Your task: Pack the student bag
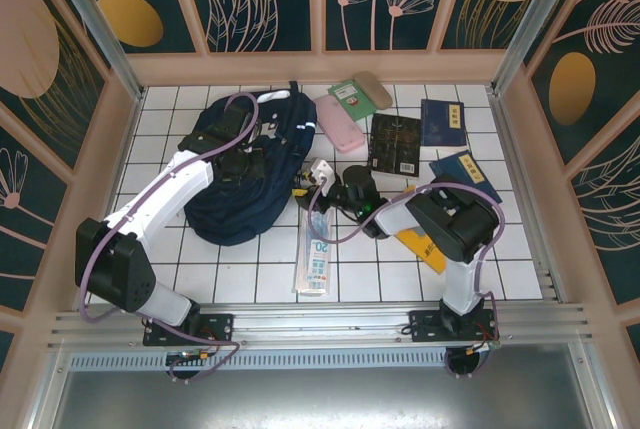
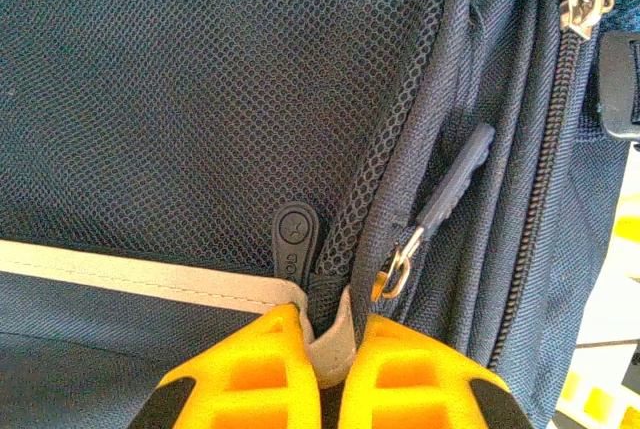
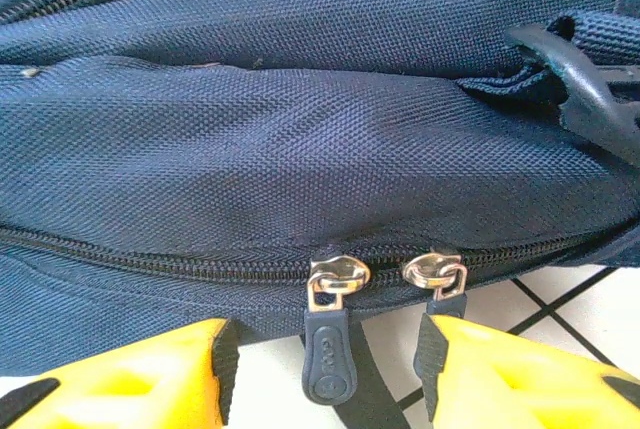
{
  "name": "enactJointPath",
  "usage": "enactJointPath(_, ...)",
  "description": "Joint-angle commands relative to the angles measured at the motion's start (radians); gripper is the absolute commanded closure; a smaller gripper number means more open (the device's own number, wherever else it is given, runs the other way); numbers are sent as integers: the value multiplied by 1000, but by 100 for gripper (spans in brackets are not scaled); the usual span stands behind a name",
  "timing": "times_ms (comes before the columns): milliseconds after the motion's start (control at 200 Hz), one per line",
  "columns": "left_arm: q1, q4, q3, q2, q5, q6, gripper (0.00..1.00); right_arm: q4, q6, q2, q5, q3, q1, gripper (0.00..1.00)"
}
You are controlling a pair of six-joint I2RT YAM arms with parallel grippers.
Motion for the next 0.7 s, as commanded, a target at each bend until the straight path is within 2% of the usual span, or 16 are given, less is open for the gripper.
enactJointPath(0, -3, 81, 14, -44, 36, -3, 100, -9, 21, 34, -3, 41, 4, 50)
enactJointPath(125, -3, 78, 22, -42, 37, -6, 100, -20, 24, 56, 10, 49, 3, 55)
enactJointPath(205, -2, 79, 24, -40, 37, -7, 100, -29, 25, 64, 1, 54, 3, 63)
enactJointPath(420, -2, 77, 22, -34, 20, -10, 100, -48, 15, 42, -21, 47, 2, 100)
enactJointPath(696, -3, 93, 41, 7, 43, -41, 100, -169, -25, -68, -1, 22, 9, 100)
